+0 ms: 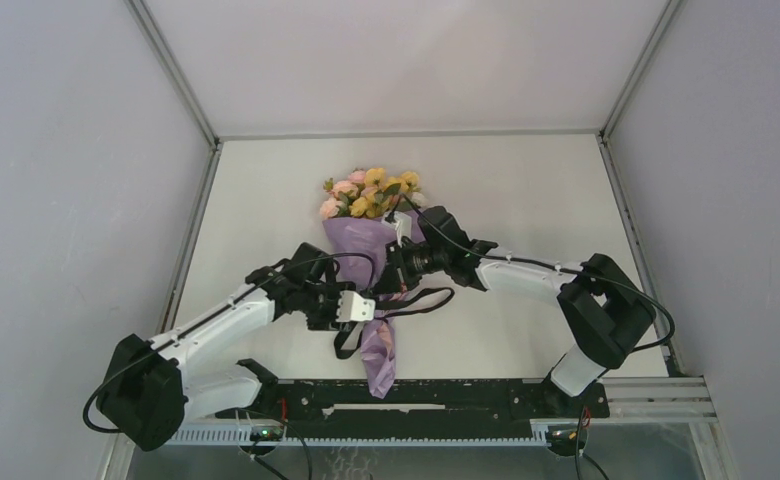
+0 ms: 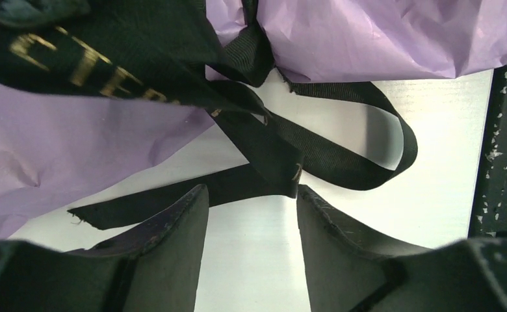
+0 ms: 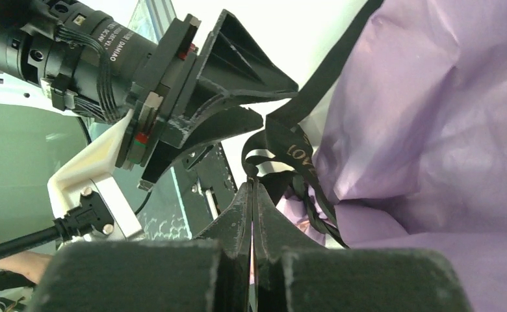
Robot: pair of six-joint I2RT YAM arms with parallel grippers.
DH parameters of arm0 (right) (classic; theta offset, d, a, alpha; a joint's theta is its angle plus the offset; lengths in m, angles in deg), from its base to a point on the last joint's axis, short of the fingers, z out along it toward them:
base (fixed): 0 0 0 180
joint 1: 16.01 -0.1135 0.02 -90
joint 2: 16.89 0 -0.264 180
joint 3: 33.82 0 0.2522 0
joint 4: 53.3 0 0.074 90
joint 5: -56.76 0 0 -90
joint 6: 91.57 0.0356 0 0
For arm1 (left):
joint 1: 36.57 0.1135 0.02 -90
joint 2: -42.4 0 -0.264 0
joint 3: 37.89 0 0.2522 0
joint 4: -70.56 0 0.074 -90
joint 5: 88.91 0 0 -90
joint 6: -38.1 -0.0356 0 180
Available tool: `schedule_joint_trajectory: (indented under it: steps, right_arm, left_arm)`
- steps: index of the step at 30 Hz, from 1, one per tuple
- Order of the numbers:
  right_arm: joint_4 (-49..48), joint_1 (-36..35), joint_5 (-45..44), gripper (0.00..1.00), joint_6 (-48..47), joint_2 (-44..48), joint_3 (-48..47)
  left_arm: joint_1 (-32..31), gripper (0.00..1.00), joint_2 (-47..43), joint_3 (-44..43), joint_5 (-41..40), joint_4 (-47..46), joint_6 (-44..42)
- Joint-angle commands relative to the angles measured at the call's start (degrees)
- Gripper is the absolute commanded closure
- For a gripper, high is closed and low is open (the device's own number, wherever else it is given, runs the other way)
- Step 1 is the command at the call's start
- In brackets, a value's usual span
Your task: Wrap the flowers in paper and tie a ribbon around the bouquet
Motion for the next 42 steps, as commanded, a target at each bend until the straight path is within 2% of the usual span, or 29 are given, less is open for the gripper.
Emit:
schedule_joint_trajectory:
  steps: [1, 4, 8, 11, 13, 16, 17, 18, 21, 24, 27, 30, 34, 36, 39, 42]
  right_arm:
    - [-4.2, 1.2, 1.1, 1.0, 0.3, 2.5, 0.5]
    - [-2.8, 1.3, 0.9, 1.0, -0.5, 2.2, 0.5]
    - [-3.2, 1.3, 0.8, 1.0, -0.3, 2.3, 1.3]
    - [-3.2, 1.3, 0.4, 1.0, -0.4, 2.7, 1.4]
    - [-3.5, 1.3, 0.3, 1.0, -0.3, 2.8, 1.4]
    - [-3.6, 1.3, 0.4, 1.0, -0.1, 2.8, 1.4]
    - [-3.5, 1.3, 0.4, 1.0, -0.1, 2.8, 1.4]
    - [-3.4, 1.3, 0.4, 1.0, -0.1, 2.8, 1.4]
    - [-4.0, 1.5, 0.5, 1.0, 0.1, 2.6, 1.4]
    - [-5.6, 1.5, 0.8, 1.0, 0.9, 2.2, 1.3]
    - [-7.7, 1.6, 1.5, 1.0, 2.3, 1.7, 1.3]
    - [-9.2, 1.8, 1.7, 1.0, 3.2, 1.6, 1.3]
    - [-10.5, 2.6, 2.4, 1.0, 5.3, 1.0, 1.4]
    - [-10.7, 2.7, 2.4, 1.0, 5.7, 0.9, 1.3]
    - [-10.4, 2.7, 1.6, 1.0, 5.5, 1.3, 1.3]
    - [-9.3, 2.8, 0.8, 1.0, 4.6, 2.2, 1.3]
  left_arm:
    - [-0.1, 0.46, 0.5, 1.4, 1.6, -0.1, -3.6]
    - [-0.6, 0.5, 0.7, 1.4, 4.2, 1.9, -6.1]
    - [-1.6, 0.4, 1.7, 1.6, 4.5, 2.0, -7.3]
    - [-2.8, 0.43, 2.4, 2.6, 4.0, 0.3, -7.3]
    - [-3.4, 0.56, 2.6, 3.4, 3.5, -2.4, -6.0]
    - [-3.7, 0.91, 2.3, 3.7, 2.7, -5.2, -3.4]
    - [-3.8, 0.99, 2.0, 3.4, 2.3, -4.8, -3.3]
    - [-3.7, 1.0, 1.4, 3.1, 2.0, -3.7, -3.4]
    - [-3.7, 1.0, -0.9, 0.5, 1.6, 4.7, -5.6]
    - [-3.6, 1.0, -4.1, -3.7, 2.7, 20.1, -11.9]
    - [-4.2, 1.0, -6.2, -10.0, 8.3, 33.6, -14.2]
    - [-6.5, 1.0, -5.7, -16.2, 14.8, 34.5, -4.6]
    - [-7.9, 1.0, -4.5, -20.4, 24.1, 25.5, 11.3]
    - [-11.0, 1.0, -3.9, -20.7, 28.8, 19.2, 20.4]
    - [-16.2, 1.0, -2.7, -19.9, 28.0, 6.9, 33.2]
    - [-20.1, 1.0, -0.7, -20.9, 27.5, -1.1, 41.4]
